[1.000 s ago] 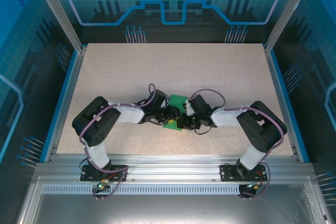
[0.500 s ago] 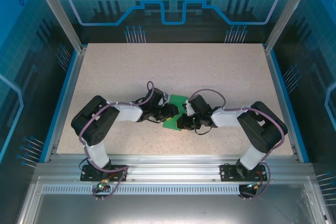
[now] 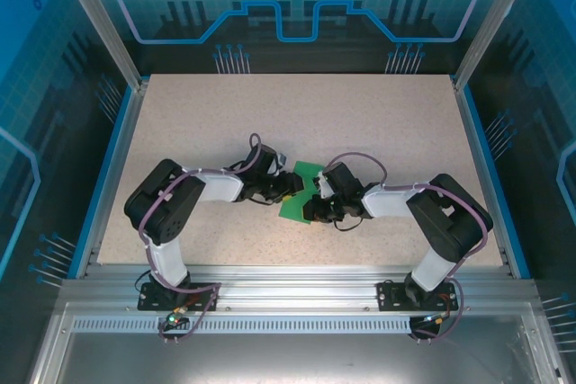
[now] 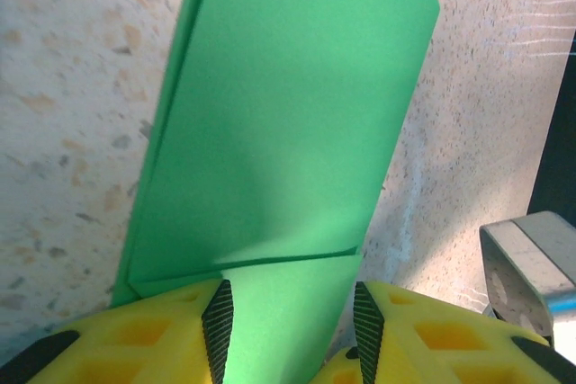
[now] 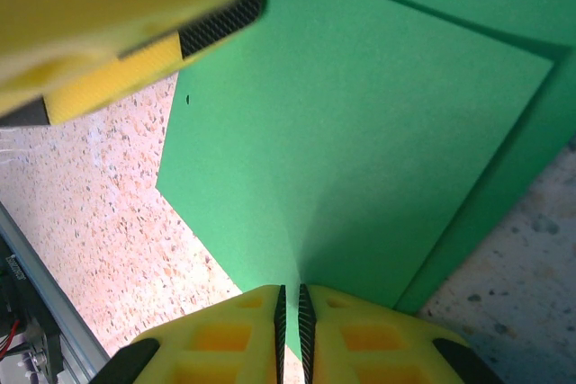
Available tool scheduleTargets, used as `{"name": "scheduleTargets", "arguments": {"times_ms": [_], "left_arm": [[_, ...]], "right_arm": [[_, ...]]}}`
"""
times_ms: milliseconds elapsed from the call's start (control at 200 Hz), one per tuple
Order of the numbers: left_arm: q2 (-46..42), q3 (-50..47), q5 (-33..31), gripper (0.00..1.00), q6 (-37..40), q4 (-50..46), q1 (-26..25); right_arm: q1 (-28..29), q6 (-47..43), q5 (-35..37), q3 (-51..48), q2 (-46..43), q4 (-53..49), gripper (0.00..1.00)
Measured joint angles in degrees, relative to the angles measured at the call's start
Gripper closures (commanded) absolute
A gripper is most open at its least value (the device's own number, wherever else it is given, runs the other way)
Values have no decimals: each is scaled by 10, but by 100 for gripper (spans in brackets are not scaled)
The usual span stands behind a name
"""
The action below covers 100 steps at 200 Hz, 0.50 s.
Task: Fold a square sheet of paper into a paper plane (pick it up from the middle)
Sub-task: Fold the triangle a second time at the center of the table.
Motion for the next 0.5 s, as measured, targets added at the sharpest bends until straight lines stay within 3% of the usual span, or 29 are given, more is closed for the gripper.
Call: {"name": "scheduleTargets", "arguments": {"times_ms": [500], "left_arm": [[-45, 5, -24, 54, 30, -58, 35]], "right_arm": [[0, -2, -2, 7, 3, -7, 84]]}}
